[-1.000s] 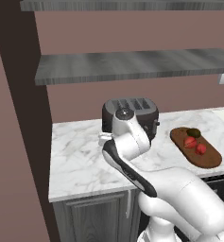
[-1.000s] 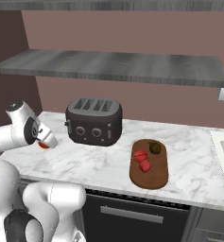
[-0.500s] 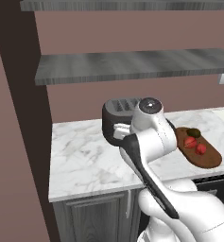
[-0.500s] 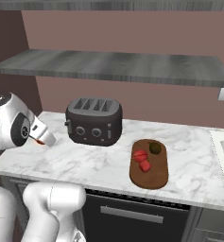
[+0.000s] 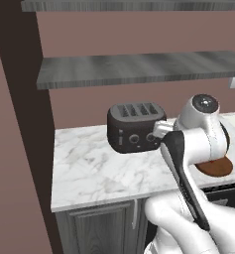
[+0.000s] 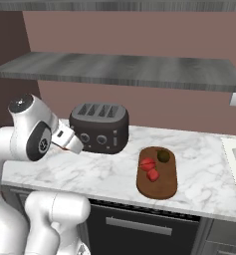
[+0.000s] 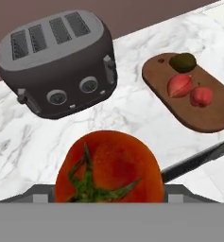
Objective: Place the avocado, onion, tomato, and bell pepper on the cutting board.
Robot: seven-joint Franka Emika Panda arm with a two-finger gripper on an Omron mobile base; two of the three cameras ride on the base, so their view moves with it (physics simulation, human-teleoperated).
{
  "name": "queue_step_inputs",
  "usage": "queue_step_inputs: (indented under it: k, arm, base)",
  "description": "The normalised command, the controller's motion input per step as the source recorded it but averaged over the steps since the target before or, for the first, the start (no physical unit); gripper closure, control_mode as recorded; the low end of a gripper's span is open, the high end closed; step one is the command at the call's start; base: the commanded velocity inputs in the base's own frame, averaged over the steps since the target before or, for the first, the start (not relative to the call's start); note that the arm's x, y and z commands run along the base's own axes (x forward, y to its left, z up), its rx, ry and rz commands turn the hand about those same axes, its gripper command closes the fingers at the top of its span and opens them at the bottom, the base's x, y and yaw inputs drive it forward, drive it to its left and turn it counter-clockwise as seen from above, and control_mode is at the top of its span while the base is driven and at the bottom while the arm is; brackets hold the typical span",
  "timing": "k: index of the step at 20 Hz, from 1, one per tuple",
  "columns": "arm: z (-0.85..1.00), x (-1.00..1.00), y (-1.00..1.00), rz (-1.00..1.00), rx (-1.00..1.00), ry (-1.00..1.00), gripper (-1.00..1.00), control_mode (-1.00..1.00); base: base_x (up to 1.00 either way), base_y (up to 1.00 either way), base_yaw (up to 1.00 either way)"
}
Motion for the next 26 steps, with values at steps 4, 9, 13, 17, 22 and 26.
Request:
queue_step_inputs:
  k: [4,9,13,17,22,26]
  arm:
    - [0.2,-0.09,-0.99,0.0,-0.02,-0.11,1.0,-1.0]
    - [0.09,-0.07,-0.94,0.0,0.0,-0.04,1.0,-1.0]
    - [0.0,-0.32,-0.82,-0.01,0.0,0.0,1.0,-1.0]
    - [0.0,-0.31,-0.79,-0.03,0.0,0.0,1.0,-1.0]
    - [0.0,-0.07,-0.64,-0.02,0.0,0.0,1.0,-1.0]
    - [0.0,0.0,-0.49,-0.02,0.0,0.07,1.0,-1.0]
  base:
    - [0.0,0.0,0.0]
    - [0.0,0.0,0.0]
    - [0.0,0.0,0.0]
    - [0.0,0.0,0.0]
    - [0.0,0.0,0.0]
    - [0.0,0.0,0.0]
